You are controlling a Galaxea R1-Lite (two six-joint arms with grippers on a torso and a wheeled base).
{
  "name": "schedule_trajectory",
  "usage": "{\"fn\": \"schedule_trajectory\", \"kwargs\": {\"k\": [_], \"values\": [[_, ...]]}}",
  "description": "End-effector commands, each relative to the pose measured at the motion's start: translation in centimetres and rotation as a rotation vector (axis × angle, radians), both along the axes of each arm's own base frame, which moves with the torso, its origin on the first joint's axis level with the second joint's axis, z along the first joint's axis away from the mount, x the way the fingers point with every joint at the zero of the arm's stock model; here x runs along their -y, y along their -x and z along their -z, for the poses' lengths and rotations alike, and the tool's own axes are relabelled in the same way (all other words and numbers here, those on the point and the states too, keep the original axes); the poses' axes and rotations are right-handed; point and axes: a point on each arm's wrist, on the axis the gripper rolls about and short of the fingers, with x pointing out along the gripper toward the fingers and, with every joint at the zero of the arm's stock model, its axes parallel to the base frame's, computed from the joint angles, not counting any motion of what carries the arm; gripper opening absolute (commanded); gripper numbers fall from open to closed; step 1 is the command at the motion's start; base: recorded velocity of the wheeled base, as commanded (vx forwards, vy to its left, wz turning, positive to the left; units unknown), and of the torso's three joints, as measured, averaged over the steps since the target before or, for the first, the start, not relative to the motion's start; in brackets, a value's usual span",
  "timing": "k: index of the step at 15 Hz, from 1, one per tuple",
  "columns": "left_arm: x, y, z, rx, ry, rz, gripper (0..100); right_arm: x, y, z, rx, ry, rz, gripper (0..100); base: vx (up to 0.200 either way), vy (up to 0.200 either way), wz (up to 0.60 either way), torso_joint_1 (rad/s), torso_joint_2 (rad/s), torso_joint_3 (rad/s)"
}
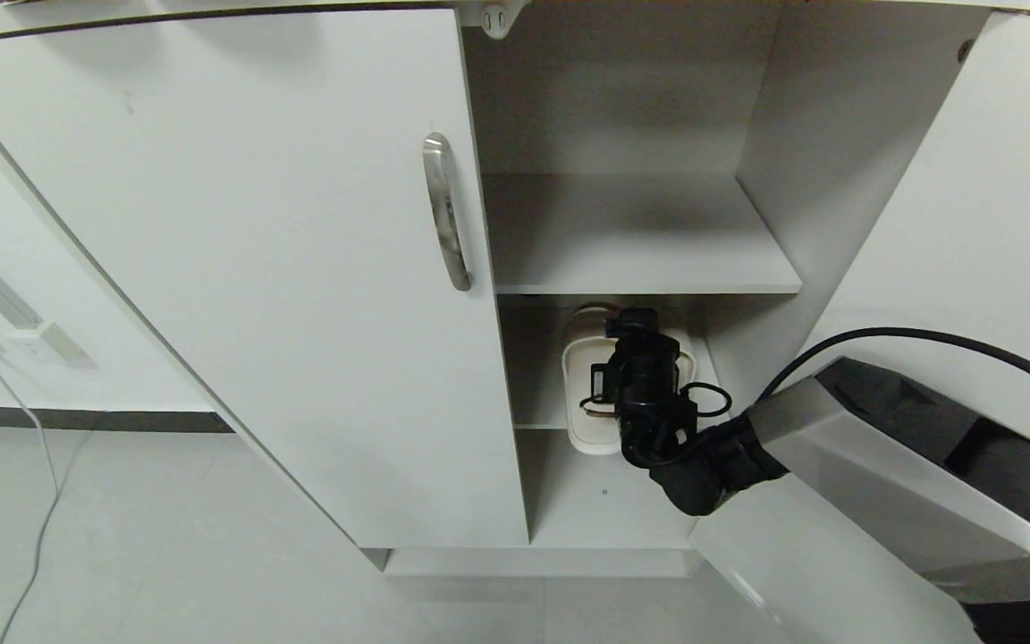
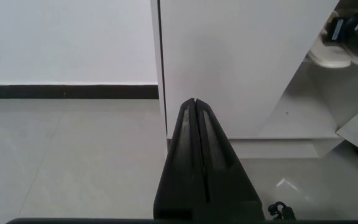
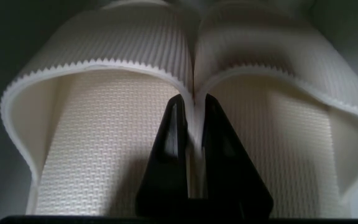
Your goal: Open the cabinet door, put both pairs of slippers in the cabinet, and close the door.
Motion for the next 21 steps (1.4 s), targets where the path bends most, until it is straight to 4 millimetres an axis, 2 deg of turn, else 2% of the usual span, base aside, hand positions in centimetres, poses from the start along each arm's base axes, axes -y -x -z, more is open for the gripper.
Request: {"fn": "schedule_trajectory", "kwargs": {"k": [1, 6, 11, 12, 15, 18, 19, 20, 21], "values": [[0.0, 0.0, 0.0, -0.001, 0.001, -0.001, 0, 0.0, -1.7, 0.1, 0.015, -0.012, -0.005, 0, 0.000, 0.000, 0.00, 0.000, 0.00, 0.000], [0.0, 0.0, 0.0, -0.001, 0.001, -0.001, 0, -0.1, -3.0, 0.4, 0.014, -0.006, -0.015, 0, 0.000, 0.000, 0.00, 0.000, 0.00, 0.000], [0.0, 0.0, 0.0, -0.001, 0.002, -0.003, 0, 0.1, -3.4, 0.7, 0.010, -0.003, -0.012, 0, 0.000, 0.000, 0.00, 0.000, 0.00, 0.000], [0.0, 0.0, 0.0, 0.000, 0.002, -0.003, 0, 0.1, -3.4, 0.7, 0.009, -0.002, -0.012, 100, 0.000, 0.000, 0.00, 0.000, 0.00, 0.000], [0.0, 0.0, 0.0, -0.001, 0.001, -0.003, 0, 0.4, -2.5, 0.5, -0.012, 0.012, -0.016, 100, 0.000, 0.000, 0.00, 0.000, 0.00, 0.000], [0.0, 0.0, 0.0, -0.001, -0.001, -0.001, 0, 0.7, -0.4, -1.2, 0.000, 0.002, -0.033, 100, 0.000, 0.000, 0.00, 0.000, 0.00, 0.000], [0.0, 0.0, 0.0, -0.001, -0.001, -0.001, 0, 0.8, 1.1, -1.9, 0.005, -0.001, -0.050, 100, 0.000, 0.000, 0.00, 0.000, 0.00, 0.000], [0.0, 0.0, 0.0, -0.001, -0.001, -0.001, 0, 0.9, 1.7, -2.2, 0.007, -0.003, -0.056, 100, 0.000, 0.000, 0.00, 0.000, 0.00, 0.000], [0.0, 0.0, 0.0, -0.001, -0.001, -0.001, 0, 1.0, 3.8, -2.8, 0.002, 0.001, -0.079, 100, 0.000, 0.000, 0.00, 0.000, 0.00, 0.000]]}}
